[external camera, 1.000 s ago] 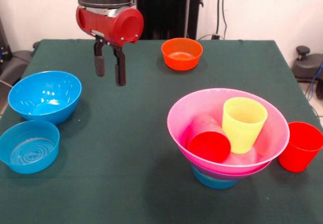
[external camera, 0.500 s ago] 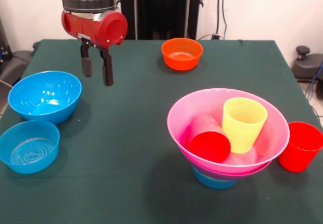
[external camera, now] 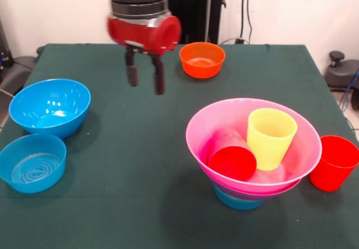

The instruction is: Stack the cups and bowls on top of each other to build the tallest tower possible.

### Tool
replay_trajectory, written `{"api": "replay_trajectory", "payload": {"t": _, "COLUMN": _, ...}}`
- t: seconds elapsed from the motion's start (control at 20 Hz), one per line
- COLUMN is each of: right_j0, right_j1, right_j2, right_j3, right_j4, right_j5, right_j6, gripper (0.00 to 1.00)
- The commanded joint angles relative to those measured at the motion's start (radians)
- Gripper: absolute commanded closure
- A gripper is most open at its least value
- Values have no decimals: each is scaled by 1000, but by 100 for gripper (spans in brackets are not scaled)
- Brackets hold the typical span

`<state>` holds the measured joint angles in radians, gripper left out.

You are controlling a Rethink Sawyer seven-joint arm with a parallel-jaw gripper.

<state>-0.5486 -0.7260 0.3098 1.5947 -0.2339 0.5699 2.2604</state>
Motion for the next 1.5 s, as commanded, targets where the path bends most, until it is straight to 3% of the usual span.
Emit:
{"api": "replay_trajectory", "payload": {"t": 0.05, "right_j0": 70, "right_j1": 5, "right_j2": 30, "right_j3": 147, "right_j4": -53, "right_j5": -33, "right_j6": -14, "gripper": 0}}
{"api": "replay_trajectory", "payload": {"t": 0.85, "right_j0": 124, "right_j1": -4, "right_j2": -36, "right_j3": 361, "right_j4": -66, "right_j5": -221, "right_j6": 81, "gripper": 0}}
{"api": "replay_trajectory", "payload": {"t": 1.25, "right_j0": 110, "right_j1": -16, "right_j2": -53, "right_j3": 465, "right_j4": -54, "right_j5": -282, "right_j6": 72, "gripper": 0}}
{"api": "replay_trajectory", "payload": {"t": 1.5, "right_j0": 135, "right_j1": 2, "right_j2": -82, "right_j3": 502, "right_j4": -48, "right_j5": -336, "right_j6": 98, "gripper": 0}}
